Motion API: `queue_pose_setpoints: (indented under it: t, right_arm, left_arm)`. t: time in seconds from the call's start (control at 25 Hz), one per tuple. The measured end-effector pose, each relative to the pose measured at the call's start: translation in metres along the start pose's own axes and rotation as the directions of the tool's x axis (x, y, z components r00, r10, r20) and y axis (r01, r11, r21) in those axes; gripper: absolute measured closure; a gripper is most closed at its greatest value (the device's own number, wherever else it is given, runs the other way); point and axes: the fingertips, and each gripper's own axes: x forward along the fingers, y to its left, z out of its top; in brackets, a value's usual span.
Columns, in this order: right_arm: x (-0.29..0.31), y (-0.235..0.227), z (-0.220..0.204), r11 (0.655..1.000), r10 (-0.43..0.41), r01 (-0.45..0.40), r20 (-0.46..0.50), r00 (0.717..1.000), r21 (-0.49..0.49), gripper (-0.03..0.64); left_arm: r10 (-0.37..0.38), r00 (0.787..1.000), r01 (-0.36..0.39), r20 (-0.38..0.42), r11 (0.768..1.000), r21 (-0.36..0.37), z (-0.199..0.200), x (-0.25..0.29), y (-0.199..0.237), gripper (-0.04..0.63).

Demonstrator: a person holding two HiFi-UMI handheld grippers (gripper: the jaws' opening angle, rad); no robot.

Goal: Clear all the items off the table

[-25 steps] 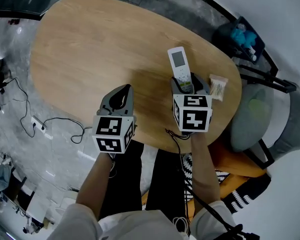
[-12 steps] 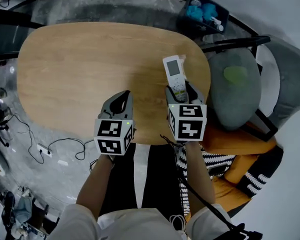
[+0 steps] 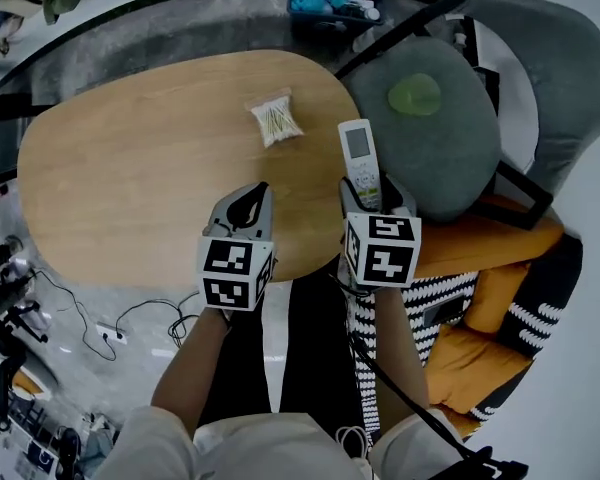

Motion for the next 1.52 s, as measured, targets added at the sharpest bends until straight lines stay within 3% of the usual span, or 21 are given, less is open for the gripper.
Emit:
queue_pose_setpoints:
  t: [0.32, 0.68, 1.08, 1.52]
  right_arm:
    - [-0.031, -0.079, -0.028, 0.973, -0.101, 0.097, 0.006, 0.995, 0.211, 0.347]
    - [-0.035, -0.126, -0.042, 0.946, -0.119, 0.113, 0.000, 0.993, 0.303, 0.347]
    - [-0.009, -0.192, -0.034, 0.933, -0.114, 0.108, -0.002, 0.993, 0.343, 0.347]
    - [0.056, -0.243, -0.003, 0.949, -0.090, 0.097, -0.035, 0.995, 0.300, 0.347]
  left_arm:
    - [-0.087, 0.995, 0.091, -0.047, 0.990, 0.107, 0.010, 0.030, -0.068, 0.592]
    - [-0.141, 0.987, 0.152, -0.072, 0.970, 0.187, 0.034, 0.065, -0.120, 0.592]
    - [-0.127, 0.989, 0.139, -0.080, 0.975, 0.176, 0.056, 0.108, -0.155, 0.592]
    - [-0.038, 0.999, 0.042, -0.037, 0.992, 0.119, 0.100, 0.176, -0.132, 0.592]
